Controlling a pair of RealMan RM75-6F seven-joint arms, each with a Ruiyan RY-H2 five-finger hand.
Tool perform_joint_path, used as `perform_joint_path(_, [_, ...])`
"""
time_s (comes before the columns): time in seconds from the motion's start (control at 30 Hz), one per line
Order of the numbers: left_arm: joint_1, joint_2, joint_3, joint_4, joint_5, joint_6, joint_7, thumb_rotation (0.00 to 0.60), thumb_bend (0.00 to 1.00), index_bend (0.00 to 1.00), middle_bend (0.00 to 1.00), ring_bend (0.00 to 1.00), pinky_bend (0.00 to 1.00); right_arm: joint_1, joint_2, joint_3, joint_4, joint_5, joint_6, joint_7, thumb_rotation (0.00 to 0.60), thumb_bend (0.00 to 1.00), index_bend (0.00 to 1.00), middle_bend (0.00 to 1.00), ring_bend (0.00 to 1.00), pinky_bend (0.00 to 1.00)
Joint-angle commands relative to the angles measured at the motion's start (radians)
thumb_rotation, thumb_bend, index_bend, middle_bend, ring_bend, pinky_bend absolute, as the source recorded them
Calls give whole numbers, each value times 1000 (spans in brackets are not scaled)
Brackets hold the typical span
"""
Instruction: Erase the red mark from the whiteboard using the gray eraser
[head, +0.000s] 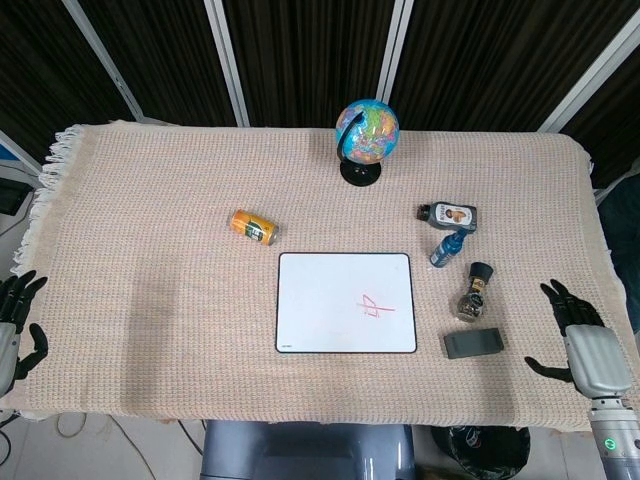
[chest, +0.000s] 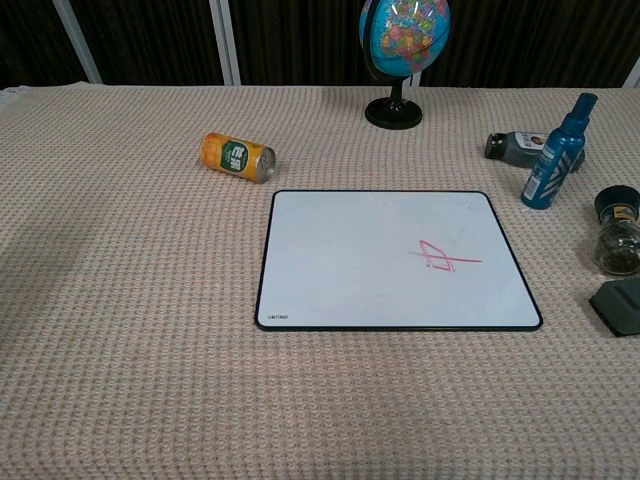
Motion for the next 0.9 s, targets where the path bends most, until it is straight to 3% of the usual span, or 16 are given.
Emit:
perform_joint_path(0.03, [0,0,0,0,0,0,1,600,735,109,46,0,0,42,29,-30,8,-30,-82,36,600,73,0,76,145,162])
perform_joint_path(0.43, [0,2,-1,-1,-6,-5,-1,600,735,109,46,0,0,97,-16,-76,13,-60,-201,-25,600,113,28,131,189,162])
perform_joint_path(0.9, [-1,2,-2,-2,-14,-10,3,600,735,109,46,0,0,128,-139,-81,55,-49,-235,-135,600,217,168,198,208,162])
